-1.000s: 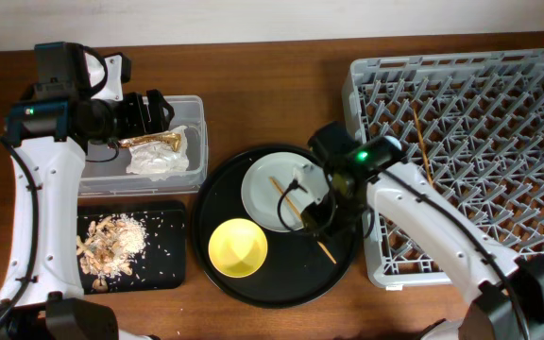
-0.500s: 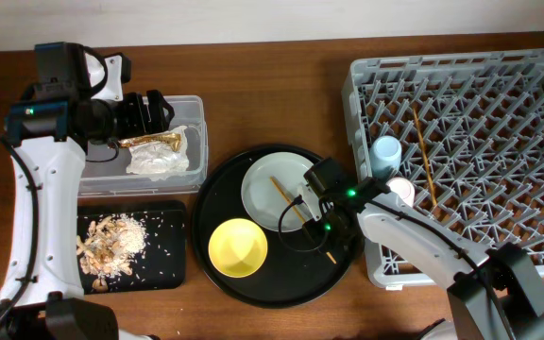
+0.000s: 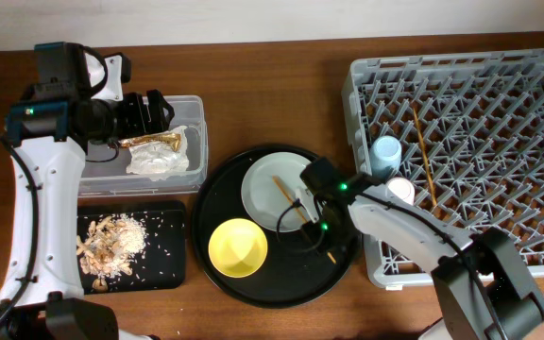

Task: Sort waste into correct bins and load items into the dishwasher rack
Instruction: 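Grasp the second chopstick with the right gripper and place it in the rack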

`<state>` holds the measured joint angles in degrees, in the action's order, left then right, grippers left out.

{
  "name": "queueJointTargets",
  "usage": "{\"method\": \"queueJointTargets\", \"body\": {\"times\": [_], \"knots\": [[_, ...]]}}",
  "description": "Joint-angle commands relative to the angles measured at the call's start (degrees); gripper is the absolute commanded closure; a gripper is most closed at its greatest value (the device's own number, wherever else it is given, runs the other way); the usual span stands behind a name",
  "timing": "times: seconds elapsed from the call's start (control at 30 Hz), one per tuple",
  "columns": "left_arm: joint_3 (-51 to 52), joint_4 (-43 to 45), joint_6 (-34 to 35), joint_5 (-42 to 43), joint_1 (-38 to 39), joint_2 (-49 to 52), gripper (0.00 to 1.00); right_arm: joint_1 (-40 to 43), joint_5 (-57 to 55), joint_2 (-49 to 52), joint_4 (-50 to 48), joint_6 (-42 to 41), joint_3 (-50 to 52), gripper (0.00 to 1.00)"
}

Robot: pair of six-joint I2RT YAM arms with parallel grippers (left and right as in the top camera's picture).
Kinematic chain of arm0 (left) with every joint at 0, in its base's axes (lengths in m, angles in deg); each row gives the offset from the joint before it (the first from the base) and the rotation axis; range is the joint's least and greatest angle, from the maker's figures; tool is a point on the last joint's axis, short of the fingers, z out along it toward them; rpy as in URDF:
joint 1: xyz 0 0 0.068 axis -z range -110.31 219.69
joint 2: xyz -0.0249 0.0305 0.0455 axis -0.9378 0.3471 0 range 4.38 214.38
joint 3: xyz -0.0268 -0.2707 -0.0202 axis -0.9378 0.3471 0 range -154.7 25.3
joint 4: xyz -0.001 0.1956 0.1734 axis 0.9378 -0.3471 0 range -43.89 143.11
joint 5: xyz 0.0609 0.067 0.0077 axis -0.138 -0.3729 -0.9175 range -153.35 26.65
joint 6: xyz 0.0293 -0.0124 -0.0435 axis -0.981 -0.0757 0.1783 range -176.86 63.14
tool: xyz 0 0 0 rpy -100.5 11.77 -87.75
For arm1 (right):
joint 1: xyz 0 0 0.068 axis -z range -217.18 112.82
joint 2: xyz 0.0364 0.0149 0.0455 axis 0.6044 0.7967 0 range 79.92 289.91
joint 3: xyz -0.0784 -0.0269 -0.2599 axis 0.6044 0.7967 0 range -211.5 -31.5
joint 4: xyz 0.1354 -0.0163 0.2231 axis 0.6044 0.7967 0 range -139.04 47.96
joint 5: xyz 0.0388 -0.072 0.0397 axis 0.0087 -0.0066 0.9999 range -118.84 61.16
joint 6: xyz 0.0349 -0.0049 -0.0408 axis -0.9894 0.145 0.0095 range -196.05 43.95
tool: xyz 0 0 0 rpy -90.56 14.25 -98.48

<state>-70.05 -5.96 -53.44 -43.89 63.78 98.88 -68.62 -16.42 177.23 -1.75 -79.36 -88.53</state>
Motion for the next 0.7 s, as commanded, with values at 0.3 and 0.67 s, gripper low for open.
{"method": "queueJointTargets", "body": {"times": [0.3,0.67], "knots": [[0.0,0.07,-0.46,-0.02,0.0,-0.02,0.01,37.4,-11.17,-3.37,10.82,22.77,-25.66,0.96],[0.0,0.07,-0.46,-0.02,0.0,-0.02,0.01,41.9,-10.93,6.88,9.88,20.24,-27.04,0.61]]}}
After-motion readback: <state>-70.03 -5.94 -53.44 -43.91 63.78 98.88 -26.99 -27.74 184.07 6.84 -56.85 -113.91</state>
